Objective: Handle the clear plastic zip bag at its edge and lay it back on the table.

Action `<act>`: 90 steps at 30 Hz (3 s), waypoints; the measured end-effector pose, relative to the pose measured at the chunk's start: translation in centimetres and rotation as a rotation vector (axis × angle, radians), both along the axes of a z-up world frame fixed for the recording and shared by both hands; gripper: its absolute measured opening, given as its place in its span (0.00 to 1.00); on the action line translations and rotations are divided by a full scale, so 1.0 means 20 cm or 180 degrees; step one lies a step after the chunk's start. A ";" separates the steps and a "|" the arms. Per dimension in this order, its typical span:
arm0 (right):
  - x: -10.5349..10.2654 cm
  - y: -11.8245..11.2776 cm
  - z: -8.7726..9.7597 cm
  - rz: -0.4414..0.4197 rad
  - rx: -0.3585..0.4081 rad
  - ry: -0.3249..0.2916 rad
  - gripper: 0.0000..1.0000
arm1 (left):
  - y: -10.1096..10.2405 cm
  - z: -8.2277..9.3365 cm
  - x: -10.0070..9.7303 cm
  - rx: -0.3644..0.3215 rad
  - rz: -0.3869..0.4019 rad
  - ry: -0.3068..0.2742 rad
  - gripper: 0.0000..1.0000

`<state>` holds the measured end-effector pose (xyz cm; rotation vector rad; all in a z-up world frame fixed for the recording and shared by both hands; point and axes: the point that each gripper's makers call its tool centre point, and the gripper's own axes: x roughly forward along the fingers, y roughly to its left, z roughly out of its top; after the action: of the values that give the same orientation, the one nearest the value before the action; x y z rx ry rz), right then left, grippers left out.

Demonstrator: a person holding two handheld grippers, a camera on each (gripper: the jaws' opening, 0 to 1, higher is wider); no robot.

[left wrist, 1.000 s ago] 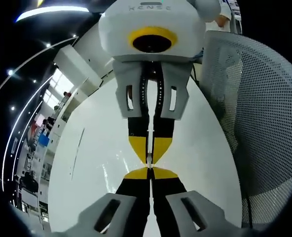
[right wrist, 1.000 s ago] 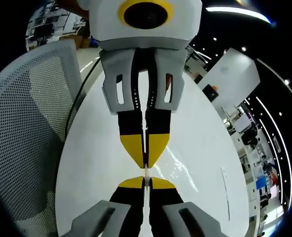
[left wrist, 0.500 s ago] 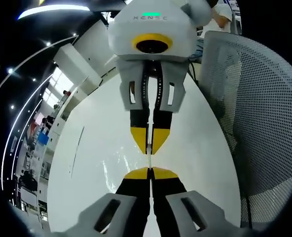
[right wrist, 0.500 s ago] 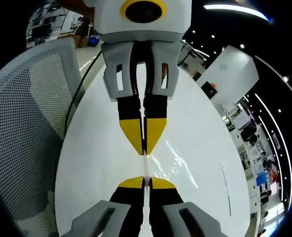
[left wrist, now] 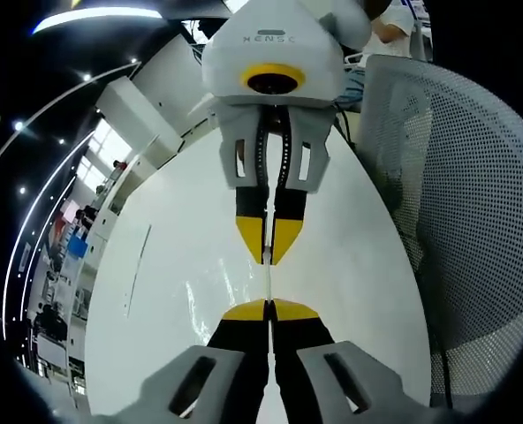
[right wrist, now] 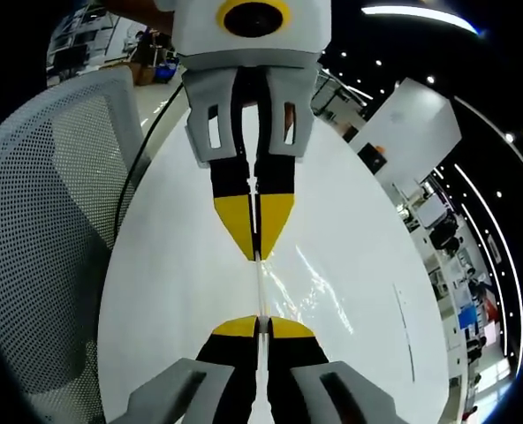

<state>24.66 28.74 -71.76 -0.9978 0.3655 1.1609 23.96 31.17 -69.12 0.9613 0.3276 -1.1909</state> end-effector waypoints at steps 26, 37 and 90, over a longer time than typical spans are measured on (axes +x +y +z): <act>0.02 -0.07 -0.01 -0.0109 0.0003 0.0011 0.00 | 0.05 0.01 0.01 0.0001 0.0060 -0.0007 0.00; 0.02 -0.12 -0.02 -0.0174 -0.0005 0.0026 0.00 | 0.07 0.01 0.00 -0.0007 0.0086 0.0002 0.00; 0.03 -0.30 -0.08 -0.0476 -0.0014 0.0096 0.00 | 0.20 0.02 0.05 0.0096 0.0206 -0.0041 0.00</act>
<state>25.24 22.72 -73.33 -0.9413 0.4593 1.0410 24.88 35.07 -68.78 0.9773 0.3648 -1.1232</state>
